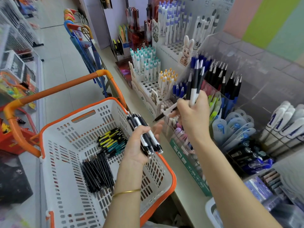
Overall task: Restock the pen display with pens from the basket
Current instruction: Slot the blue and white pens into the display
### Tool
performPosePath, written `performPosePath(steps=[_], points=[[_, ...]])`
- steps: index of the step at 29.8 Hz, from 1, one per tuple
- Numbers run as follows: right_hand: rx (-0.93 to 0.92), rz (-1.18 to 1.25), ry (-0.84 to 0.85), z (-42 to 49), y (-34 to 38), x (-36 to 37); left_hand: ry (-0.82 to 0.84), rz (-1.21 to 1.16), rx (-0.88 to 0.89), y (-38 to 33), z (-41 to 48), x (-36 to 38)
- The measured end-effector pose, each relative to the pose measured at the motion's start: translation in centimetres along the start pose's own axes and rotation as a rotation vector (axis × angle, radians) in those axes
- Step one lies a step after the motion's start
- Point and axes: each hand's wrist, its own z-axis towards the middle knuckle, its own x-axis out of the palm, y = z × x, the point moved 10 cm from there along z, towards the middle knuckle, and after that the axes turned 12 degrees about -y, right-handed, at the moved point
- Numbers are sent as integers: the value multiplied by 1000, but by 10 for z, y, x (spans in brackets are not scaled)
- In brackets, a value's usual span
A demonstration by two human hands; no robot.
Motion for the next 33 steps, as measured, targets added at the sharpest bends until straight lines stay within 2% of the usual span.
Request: performPosePath(steps=[3, 6, 8, 11, 14, 18, 21, 25, 26, 30, 33], points=[[47, -122, 87, -20, -23, 3, -48, -24, 68, -12, 6, -3], [134, -213, 255, -37, -42, 9, -91, -8, 143, -24, 11, -7], [185, -268, 376, -40, -47, 12, -158, 84, 221, -33, 12, -15], [179, -406, 410, -32, -50, 7, -207, 220, 314, -45, 11, -20], [118, -468, 464, -31, -42, 16, -156, 369, 344, -44, 5, -10], [235, -397, 754, -62, -47, 37, -97, 471, 359, -38, 0, 0], [367, -341, 723, -63, -62, 28, -11, 348, 293, -33, 0, 2], [659, 117, 572, -58, -62, 23, 102, 317, 223, -25, -2, 7], [655, 168, 558, -54, -57, 24, 129, 337, 217, -21, -4, 9], [405, 67, 466, -33, -35, 24, 208, 344, 175, -9, -9, 20], [303, 58, 411, -27, -16, 31, 242, 422, 143, 0, -11, 23]])
